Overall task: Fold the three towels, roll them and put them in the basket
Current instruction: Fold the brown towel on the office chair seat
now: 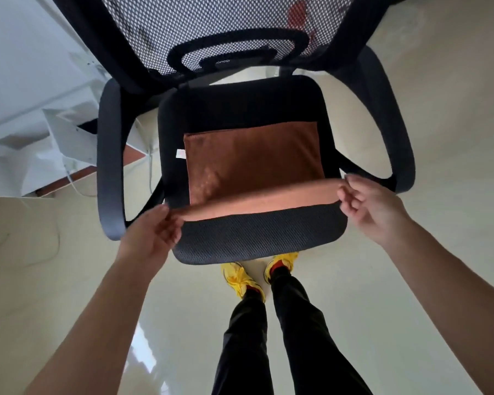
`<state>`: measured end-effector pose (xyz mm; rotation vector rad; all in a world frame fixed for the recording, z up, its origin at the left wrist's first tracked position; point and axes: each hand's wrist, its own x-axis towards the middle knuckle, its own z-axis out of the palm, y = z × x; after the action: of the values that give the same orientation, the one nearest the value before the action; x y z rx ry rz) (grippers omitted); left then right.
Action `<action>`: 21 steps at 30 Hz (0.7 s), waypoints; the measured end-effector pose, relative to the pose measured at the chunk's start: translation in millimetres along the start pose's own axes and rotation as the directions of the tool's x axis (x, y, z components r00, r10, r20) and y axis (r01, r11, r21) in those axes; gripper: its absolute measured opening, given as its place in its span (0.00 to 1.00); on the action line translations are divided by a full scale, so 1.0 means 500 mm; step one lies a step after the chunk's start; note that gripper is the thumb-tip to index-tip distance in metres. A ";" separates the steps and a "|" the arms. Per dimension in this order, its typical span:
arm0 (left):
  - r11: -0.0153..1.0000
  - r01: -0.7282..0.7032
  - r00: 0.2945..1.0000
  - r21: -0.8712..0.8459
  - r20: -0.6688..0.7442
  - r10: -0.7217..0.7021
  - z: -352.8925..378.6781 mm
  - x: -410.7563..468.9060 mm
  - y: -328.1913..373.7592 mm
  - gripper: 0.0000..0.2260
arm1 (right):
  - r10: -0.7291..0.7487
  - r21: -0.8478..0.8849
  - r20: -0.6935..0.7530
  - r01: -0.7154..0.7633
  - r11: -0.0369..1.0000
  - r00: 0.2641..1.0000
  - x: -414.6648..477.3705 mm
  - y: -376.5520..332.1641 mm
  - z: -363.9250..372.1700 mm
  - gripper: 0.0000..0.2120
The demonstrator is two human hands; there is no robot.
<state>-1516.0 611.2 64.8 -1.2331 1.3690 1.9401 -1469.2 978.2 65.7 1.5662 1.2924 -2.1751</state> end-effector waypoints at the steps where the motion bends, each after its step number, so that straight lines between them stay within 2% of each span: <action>1: 1.000 0.011 1.000 -0.015 -0.005 -0.011 0.018 0.014 0.022 0.05 | 0.010 0.048 0.011 -0.010 0.999 1.000 0.011 -0.018 0.018 0.02; 4: 0.998 0.035 0.999 -0.056 -0.014 -0.036 0.071 0.068 0.081 0.05 | 0.032 0.119 0.029 -0.035 0.992 0.999 0.058 -0.068 0.066 0.05; 15: 0.994 0.103 0.990 -0.021 -0.090 -0.105 0.205 0.278 0.164 0.08 | 0.129 0.066 -0.009 -0.128 0.990 0.992 0.248 -0.125 0.184 0.10; 19: 1.000 0.018 0.994 0.022 -0.110 -0.015 0.232 0.318 0.159 0.03 | 0.111 0.020 -0.076 -0.109 0.994 0.991 0.279 -0.127 0.193 0.11; 21: 0.992 -0.080 0.986 0.099 -0.136 0.094 0.241 0.322 0.157 0.02 | -0.005 -0.095 -0.169 -0.012 0.995 0.986 0.280 -0.126 0.207 0.10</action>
<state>-1704.2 670.2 -22.8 -1.3064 1.5905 1.8533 -1638.3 989.0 -9.1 1.7448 1.4174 -1.9824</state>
